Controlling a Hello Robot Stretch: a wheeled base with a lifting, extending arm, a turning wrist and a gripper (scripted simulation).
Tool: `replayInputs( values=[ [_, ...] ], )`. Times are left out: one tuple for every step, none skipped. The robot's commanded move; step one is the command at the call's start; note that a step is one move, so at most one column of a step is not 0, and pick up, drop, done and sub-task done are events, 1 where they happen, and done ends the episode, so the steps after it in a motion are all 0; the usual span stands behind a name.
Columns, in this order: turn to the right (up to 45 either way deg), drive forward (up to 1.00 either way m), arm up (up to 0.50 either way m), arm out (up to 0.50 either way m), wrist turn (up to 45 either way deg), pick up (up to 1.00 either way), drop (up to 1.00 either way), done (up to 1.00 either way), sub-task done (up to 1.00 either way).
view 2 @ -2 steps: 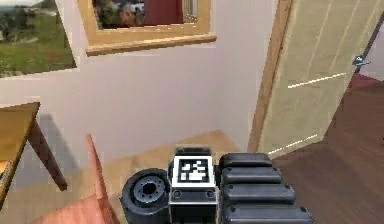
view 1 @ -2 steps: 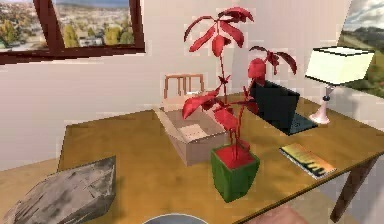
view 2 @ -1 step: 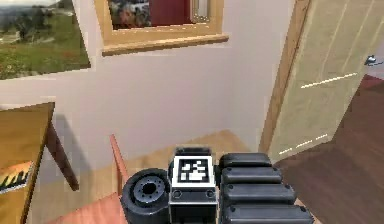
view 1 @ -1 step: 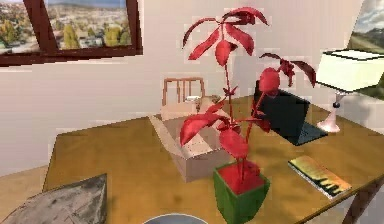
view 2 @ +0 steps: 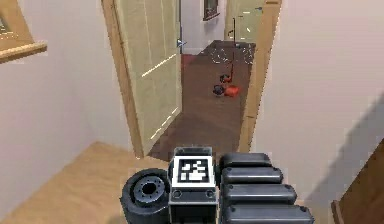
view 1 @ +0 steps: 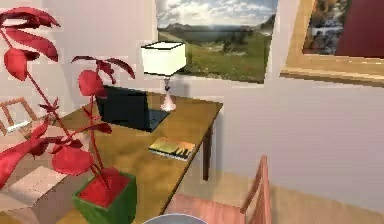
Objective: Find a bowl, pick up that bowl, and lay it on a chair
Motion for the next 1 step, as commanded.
replayInputs(
  values=[
    [45.0, 0.00, 0.00, 0.00, 0.0, 0.00, 0.00, 0.00, 0.00]
  ],
)
